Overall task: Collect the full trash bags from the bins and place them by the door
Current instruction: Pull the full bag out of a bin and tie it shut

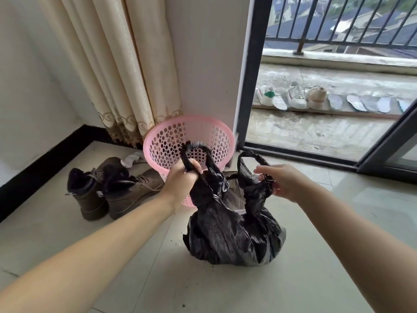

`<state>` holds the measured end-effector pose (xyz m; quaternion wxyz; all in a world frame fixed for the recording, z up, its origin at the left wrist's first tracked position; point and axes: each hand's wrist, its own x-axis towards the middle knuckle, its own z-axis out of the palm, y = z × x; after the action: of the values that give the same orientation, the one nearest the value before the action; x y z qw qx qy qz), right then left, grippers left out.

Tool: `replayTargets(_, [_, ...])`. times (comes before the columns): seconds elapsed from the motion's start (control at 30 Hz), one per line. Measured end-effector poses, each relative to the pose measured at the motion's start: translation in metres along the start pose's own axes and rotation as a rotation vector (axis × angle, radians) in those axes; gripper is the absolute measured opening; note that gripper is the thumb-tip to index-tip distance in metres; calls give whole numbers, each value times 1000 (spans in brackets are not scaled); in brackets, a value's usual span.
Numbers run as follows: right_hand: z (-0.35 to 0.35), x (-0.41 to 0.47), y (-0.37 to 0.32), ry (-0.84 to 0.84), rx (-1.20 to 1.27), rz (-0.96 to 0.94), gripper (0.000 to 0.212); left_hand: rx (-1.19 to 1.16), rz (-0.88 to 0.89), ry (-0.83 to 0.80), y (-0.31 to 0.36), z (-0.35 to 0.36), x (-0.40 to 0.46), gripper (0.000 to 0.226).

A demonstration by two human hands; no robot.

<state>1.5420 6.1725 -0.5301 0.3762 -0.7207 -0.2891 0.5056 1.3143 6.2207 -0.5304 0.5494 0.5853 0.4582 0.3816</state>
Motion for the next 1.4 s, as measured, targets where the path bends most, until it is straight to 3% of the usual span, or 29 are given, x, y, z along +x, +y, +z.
replayTargets(0.07, [-2, -1, -7, 117, 11, -124, 6, -99, -55, -36, 11, -5, 3, 15])
replayTargets(0.13, [-4, -7, -22, 181, 113, -278, 9, -206, -69, -71, 25, -9, 6, 19])
replayTargets(0.2, [-5, -18, -41, 106, 262, -411, 13, -272, -21, -100, 39, -10, 9, 23])
replayTargets(0.3, [-5, -30, -63, -166, 508, -570, 18, -386, 84, -96, 58, -8, 12, 9])
replayTargets(0.33, [-4, -33, -68, -238, 554, -601, 12, -323, 154, -82, 64, -7, 12, 9])
replayTargets(0.4, [-1, -37, -70, -334, 506, -633, 23, 17, 358, -38, 74, -6, 9, 7])
replayTargets(0.47, [5, -40, -64, -456, 287, -610, 48, 313, 574, -36, 83, -2, 1, 9])
replayTargets(0.53, [17, -45, -56, -554, -104, -562, 62, 465, 705, -132, 88, 4, -9, 10])
replayTargets(0.6, [37, -53, -51, -592, -444, -561, 42, 532, 682, -287, 86, 11, -14, 11])
replayTargets(0.67, [53, -59, -49, -513, -519, -592, 22, 564, 629, -355, 83, 15, -16, 13])
replayTargets(0.83, [60, -61, -45, -361, -394, -555, 35, 282, 439, -370, 83, 11, -15, 19])
replayTargets(0.93, [63, -62, -42, -410, -410, -591, 17, 232, 406, -402, 80, 15, -18, 22])
replayTargets(1.0, [64, -61, -42, -359, -365, -567, 24, 197, 392, -343, 75, 15, -14, 28])
replayTargets(1.07, [60, -57, -43, -310, -235, -472, 32, 226, 356, -265, 67, 10, -6, 39])
replayTargets(1.13, [54, -51, -42, -274, -129, -416, 39, 364, 303, -312, 56, 3, -1, 44])
replayTargets(1.23, [49, -43, -36, -226, -140, -419, 50, 488, 298, -381, 45, 0, -1, 29])
replayTargets(1.4, [54, -41, -32, -181, -157, -458, 26, 520, 375, -152, 43, 1, 6, 5])
